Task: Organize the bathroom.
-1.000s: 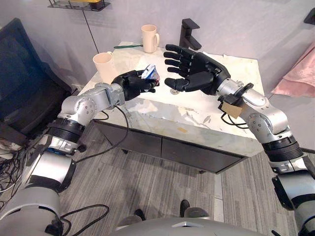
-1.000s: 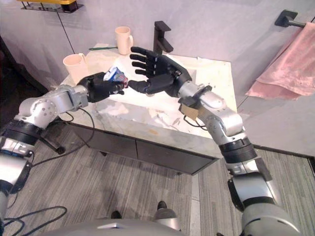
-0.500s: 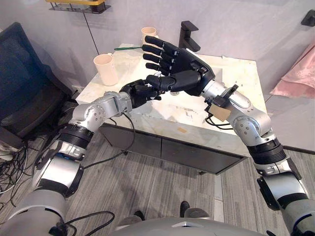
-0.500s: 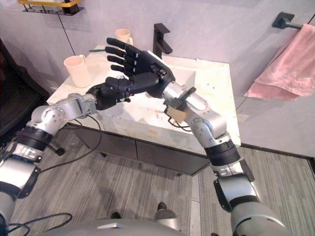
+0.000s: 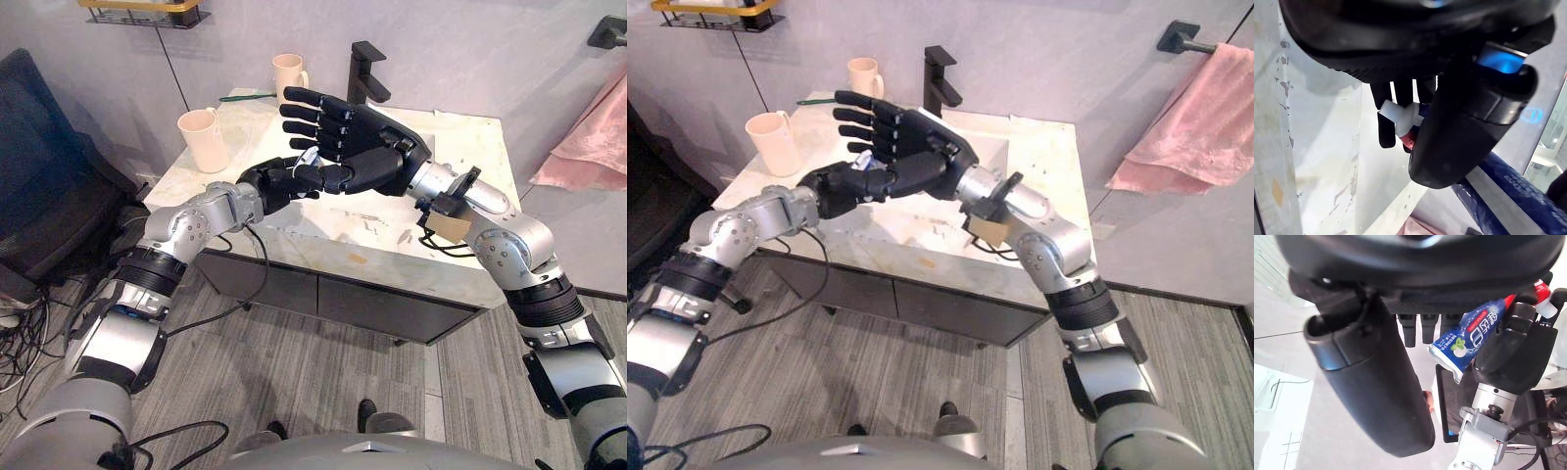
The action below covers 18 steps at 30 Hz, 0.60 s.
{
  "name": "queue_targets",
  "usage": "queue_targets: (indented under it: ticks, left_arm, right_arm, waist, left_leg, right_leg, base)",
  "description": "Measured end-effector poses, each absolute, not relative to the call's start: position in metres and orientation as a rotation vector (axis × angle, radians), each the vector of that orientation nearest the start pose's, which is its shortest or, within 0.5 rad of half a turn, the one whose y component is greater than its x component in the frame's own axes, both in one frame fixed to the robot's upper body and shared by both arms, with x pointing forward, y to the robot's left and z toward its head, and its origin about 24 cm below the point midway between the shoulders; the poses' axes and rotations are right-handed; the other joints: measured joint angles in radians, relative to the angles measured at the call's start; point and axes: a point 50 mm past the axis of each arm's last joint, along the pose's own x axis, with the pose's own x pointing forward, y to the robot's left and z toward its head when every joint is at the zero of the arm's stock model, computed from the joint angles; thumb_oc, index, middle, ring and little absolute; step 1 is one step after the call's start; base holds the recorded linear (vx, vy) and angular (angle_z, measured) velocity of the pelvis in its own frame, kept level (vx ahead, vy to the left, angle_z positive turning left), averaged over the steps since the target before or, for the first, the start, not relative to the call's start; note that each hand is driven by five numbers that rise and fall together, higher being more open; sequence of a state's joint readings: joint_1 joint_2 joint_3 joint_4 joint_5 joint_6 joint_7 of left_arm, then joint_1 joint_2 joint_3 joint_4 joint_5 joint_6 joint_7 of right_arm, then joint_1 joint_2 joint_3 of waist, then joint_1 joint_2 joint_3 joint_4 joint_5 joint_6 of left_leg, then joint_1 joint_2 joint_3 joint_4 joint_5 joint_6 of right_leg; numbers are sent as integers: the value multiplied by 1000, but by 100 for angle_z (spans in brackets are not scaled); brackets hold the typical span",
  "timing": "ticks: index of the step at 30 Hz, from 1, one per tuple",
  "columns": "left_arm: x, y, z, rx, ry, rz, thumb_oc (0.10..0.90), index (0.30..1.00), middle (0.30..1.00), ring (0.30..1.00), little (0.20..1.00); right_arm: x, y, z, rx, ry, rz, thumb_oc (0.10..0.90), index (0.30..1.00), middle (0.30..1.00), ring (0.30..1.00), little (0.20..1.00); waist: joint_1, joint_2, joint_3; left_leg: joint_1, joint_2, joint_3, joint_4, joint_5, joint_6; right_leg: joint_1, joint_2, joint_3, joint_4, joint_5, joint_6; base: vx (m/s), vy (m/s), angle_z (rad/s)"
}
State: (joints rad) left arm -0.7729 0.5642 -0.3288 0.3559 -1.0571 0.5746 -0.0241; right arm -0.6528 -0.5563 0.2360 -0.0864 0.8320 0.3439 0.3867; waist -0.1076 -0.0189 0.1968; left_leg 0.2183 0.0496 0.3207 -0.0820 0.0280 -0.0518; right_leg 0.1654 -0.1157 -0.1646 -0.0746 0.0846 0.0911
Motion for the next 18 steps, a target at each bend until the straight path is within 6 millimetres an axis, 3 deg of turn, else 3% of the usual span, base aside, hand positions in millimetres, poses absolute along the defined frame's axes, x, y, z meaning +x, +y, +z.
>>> queue_targets:
  ticks: [18]
  left_arm:
    - [356, 156, 138, -263, 358, -422, 400, 300, 300, 300, 300]
  right_arm:
    - [312, -116, 207, 19, -197, 926, 800, 900, 900, 900, 900]
  waist:
    - [18, 0, -1]
  left_leg:
    - [0, 0, -13, 0, 1, 0]
  right_leg:
    - [6, -3, -11, -2, 0, 0]
  base:
    - [0, -4, 1]
